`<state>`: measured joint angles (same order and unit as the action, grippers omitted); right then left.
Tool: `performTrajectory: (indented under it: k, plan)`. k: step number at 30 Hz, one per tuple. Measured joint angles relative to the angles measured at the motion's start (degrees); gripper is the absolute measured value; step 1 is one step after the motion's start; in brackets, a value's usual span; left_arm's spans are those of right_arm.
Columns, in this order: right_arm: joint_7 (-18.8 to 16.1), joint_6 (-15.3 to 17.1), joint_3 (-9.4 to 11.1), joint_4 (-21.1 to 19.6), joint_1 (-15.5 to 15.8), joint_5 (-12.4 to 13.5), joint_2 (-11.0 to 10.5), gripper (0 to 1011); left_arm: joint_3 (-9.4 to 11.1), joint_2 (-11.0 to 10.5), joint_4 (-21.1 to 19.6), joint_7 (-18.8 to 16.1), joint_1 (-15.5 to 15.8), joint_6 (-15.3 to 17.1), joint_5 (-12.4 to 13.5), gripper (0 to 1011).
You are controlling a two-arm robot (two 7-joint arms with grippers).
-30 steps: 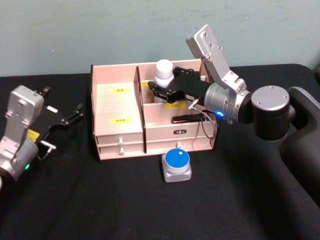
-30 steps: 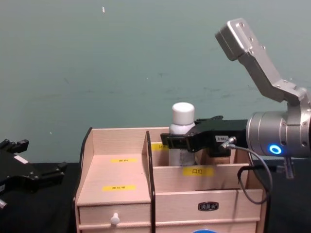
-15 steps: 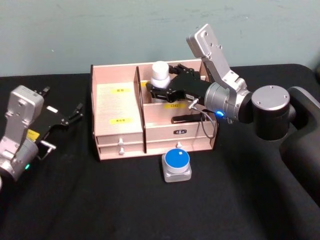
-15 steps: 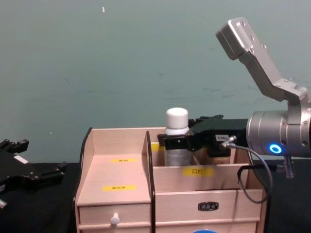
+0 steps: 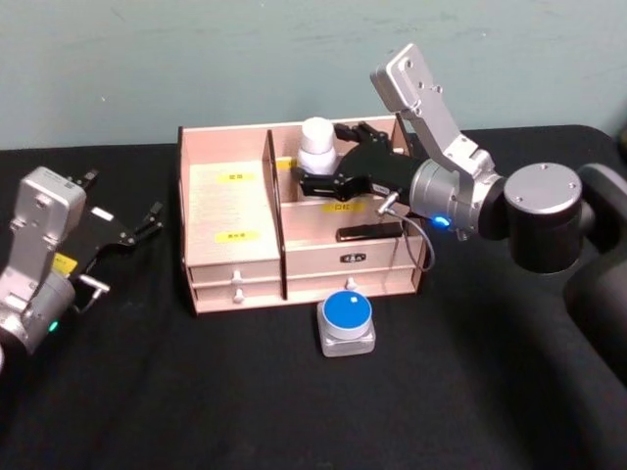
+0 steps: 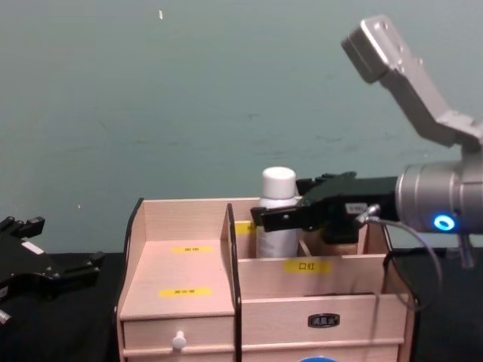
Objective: Pick up the facial cleanser and watermelon frost from the table and place them into the tiered storage box.
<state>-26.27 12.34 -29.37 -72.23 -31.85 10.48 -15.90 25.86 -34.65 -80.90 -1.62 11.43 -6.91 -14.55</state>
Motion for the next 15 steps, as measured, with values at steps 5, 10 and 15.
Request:
performTrajectory:
  k: [5,10,15]
  plan:
    - [-0.12,2.68,0.18,-6.51,1.77,-0.55,-2.89,1002,0.00,0.00,0.00,0.00,0.00,0.00,0.00,1010]
    - [-1.00,4.85,0.78,-14.31,4.92,-0.60,-6.79,1002,0.00,0.00,0.01,0.00,0.00,0.00,0.00,1010]
    - [-1.86,6.67,1.59,-21.00,8.59,0.19,-10.52,1003,0.00,0.00,0.00,0.00,0.00,0.00,0.00,1009]
